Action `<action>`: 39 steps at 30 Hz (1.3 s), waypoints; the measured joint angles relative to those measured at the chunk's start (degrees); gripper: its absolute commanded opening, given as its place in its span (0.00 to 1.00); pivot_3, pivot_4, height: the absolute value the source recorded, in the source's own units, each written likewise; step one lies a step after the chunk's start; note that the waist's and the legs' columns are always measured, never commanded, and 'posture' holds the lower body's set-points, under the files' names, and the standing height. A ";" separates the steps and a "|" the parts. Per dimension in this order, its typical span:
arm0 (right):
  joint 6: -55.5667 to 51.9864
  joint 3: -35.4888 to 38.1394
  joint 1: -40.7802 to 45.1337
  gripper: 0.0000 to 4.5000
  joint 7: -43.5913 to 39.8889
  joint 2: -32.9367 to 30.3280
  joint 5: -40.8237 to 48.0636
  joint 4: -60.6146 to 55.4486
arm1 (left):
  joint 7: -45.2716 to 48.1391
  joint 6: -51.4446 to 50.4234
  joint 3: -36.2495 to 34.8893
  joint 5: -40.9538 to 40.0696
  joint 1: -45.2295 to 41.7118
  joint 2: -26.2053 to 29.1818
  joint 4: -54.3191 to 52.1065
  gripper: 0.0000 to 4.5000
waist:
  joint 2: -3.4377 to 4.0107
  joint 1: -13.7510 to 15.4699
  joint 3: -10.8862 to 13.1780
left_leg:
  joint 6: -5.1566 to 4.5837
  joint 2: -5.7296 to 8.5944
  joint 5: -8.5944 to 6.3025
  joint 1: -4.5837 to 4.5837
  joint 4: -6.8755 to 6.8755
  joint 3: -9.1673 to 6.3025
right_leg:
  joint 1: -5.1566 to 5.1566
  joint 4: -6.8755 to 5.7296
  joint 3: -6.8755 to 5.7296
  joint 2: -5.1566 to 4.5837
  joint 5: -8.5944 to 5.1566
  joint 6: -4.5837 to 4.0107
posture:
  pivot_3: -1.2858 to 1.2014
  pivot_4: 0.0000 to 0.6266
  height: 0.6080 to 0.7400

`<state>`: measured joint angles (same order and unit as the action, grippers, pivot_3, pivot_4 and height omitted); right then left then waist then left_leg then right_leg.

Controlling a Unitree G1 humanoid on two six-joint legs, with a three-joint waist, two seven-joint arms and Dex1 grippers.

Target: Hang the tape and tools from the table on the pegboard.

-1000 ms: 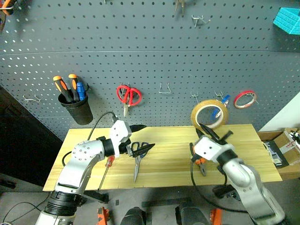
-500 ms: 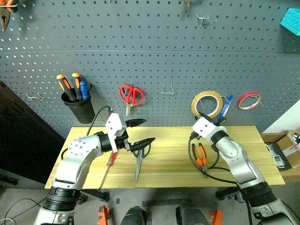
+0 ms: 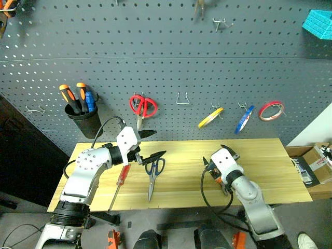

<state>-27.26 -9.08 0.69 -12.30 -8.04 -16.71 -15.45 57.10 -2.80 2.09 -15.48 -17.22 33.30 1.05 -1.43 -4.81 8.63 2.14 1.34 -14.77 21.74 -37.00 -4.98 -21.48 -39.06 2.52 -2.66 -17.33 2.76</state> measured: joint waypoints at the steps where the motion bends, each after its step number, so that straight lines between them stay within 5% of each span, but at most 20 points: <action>1: -5.32 1.56 0.39 1.00 0.35 2.05 0.41 -0.78 | 0.58 0.53 -0.01 0.19 -0.03 0.82 0.85 0.94 | 0.01 0.02 -0.02 | 0.01 -0.03 0.01 -0.03 -0.01 -0.04 | 0.02 -0.02 -0.02 0.04 0.02 -0.03 | 0.48 0.16 1.00; 10: -24.53 8.65 9.51 1.00 1.27 7.20 7.36 7.99 | 2.19 2.49 1.95 2.34 -0.14 1.07 3.00 0.94 | 0.04 -0.01 -0.05 | 0.01 -0.03 0.02 -0.03 0.03 -0.05 | -0.01 -0.02 -0.04 0.07 0.05 -0.06 | 0.48 0.16 1.00; 34: -19.76 15.33 22.52 1.00 6.54 4.47 15.17 38.22 | 2.08 2.07 2.29 2.49 1.93 0.82 1.51 0.94 | 0.07 -0.22 -0.44 | 0.00 -0.04 0.02 0.02 0.02 0.03 | -0.11 -0.07 0.02 0.07 0.05 -0.06 | 0.49 0.14 1.00; 39: -18.11 15.54 23.76 0.71 6.01 3.12 15.83 41.41 | 2.09 2.04 2.28 2.49 2.02 0.83 1.46 0.94 | 0.10 -0.23 -0.84 | 0.00 -0.04 0.02 0.02 0.02 0.03 | -0.09 -0.05 0.02 0.07 0.05 -0.06 | 0.49 0.14 1.00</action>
<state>-45.37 6.46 24.46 -6.30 -4.92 -0.89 25.96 59.19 -0.76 4.38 -12.99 -15.20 34.13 2.51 -1.33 -5.04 7.79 2.14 1.30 -14.74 21.76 -36.98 -4.95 -21.57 -39.11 2.53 -2.59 -17.27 2.70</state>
